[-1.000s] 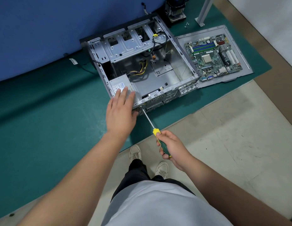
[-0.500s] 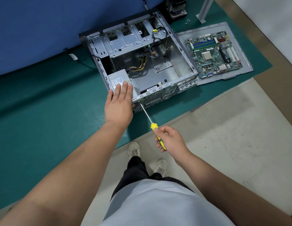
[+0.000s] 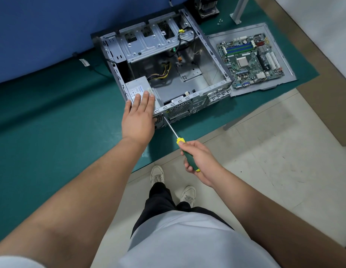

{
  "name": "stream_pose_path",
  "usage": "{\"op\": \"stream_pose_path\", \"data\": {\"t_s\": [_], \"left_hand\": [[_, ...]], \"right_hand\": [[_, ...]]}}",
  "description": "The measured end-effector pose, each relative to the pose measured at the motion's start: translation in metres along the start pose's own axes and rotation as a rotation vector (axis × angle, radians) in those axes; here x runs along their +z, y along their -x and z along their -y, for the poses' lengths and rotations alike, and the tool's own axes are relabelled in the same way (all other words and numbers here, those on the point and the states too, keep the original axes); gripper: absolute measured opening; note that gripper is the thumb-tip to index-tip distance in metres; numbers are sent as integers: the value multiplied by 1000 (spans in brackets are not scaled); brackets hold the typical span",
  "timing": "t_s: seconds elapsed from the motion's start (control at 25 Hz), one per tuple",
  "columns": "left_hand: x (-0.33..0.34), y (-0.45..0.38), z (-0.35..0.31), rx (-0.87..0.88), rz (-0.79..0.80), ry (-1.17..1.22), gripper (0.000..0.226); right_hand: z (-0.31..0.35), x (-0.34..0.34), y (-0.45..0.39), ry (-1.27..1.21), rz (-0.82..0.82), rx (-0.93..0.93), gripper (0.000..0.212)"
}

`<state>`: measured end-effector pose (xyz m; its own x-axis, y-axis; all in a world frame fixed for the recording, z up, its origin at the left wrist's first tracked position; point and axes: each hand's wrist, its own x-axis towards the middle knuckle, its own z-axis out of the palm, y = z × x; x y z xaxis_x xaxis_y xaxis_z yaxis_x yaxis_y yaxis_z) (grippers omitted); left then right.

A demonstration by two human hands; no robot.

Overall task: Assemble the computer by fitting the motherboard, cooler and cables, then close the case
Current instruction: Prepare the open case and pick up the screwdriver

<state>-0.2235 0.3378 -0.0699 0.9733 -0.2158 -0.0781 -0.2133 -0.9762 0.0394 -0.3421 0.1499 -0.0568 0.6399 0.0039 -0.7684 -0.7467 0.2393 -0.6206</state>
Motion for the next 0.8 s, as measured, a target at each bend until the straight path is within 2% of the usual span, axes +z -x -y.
{"op": "stream_pose_path", "data": {"t_s": [0.08, 0.16, 0.28, 0.48, 0.56, 0.68, 0.76, 0.8], "left_hand": [[0, 0, 0, 3, -1, 12, 72], [-1, 0, 0, 4, -3, 24, 71], [-2, 0, 0, 1, -7, 45, 72], [-2, -1, 2, 25, -30, 74, 73], [-2, 0, 2, 31, -27, 92, 74], [-7, -2, 1, 22, 23, 128, 76], [-13, 0, -3, -19, 10, 312, 71], [-16, 5, -6, -42, -52, 477, 62]], "right_hand": [[-1, 1, 0, 12, -46, -46, 32], [-1, -1, 0, 6, -30, -16, 32], [4, 0, 1, 15, -28, 54, 48], [0, 5, 0, 33, -78, -37, 38], [0, 3, 0, 4, -8, 41, 36], [4, 1, 1, -64, 57, 162, 49], [3, 1, 0, -80, 53, 126, 40], [2, 2, 0, -102, 39, 89, 33]]}}
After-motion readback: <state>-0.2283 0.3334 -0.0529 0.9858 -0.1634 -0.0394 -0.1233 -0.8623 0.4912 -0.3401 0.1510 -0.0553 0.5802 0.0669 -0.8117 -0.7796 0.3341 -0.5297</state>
